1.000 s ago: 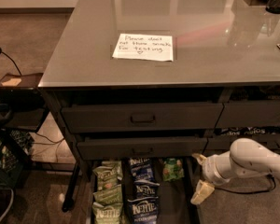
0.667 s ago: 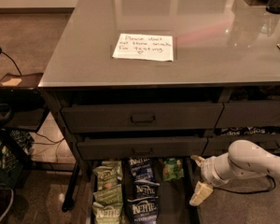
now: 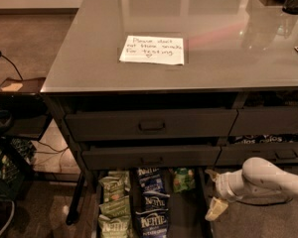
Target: Pick green rice chip bag from bottom drawer and place on counter
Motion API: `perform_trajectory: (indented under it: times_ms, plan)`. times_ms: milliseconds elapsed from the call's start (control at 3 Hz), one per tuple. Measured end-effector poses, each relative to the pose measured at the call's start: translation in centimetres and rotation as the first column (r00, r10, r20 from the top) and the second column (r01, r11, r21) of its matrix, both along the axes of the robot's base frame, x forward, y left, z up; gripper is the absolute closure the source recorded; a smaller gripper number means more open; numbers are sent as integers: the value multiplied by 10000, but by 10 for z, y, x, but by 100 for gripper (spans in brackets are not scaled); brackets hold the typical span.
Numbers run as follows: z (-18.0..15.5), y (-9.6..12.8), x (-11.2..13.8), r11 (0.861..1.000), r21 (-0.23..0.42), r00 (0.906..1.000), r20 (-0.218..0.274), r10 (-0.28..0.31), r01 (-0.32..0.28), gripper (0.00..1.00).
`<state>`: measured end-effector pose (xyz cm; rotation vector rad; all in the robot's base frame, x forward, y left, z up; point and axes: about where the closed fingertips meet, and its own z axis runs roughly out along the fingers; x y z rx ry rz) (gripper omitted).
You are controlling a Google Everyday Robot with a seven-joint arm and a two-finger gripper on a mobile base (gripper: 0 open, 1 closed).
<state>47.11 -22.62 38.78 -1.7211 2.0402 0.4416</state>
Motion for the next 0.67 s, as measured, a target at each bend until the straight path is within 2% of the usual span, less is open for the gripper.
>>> perform_trajectory:
  times_ms: [333, 667]
  plan:
    - [-56, 4, 13, 9990, 436, 9995, 281, 120, -132, 0]
    - [-109, 20, 10, 9933, 1041, 9988, -12, -495, 493, 0]
